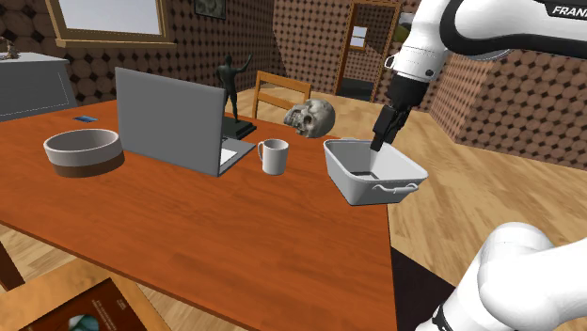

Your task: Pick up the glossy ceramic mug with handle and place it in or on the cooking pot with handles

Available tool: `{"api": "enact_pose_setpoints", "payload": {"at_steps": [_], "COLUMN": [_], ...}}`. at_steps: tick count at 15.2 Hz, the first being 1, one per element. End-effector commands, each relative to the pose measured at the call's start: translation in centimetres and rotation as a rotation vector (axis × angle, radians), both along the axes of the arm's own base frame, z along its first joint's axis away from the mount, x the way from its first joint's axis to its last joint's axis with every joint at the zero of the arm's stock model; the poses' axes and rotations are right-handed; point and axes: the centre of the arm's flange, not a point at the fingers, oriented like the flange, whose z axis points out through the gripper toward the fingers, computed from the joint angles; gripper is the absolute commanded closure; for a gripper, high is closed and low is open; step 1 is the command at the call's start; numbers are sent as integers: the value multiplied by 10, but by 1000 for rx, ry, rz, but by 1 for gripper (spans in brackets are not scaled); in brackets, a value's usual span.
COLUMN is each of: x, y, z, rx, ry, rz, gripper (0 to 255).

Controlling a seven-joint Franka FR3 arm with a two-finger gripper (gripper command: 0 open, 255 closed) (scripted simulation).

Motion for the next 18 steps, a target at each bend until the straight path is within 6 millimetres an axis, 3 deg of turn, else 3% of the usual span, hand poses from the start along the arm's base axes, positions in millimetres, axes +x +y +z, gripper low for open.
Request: {"api": "enact_pose_setpoints", "payload": {"at_steps": [1,18], "x": [0,217], "y": [0,-7], "z": [0,-68], "rx": [0,1], "ry": [0,23], "rz": [0,22], "gripper": [0,0]}}
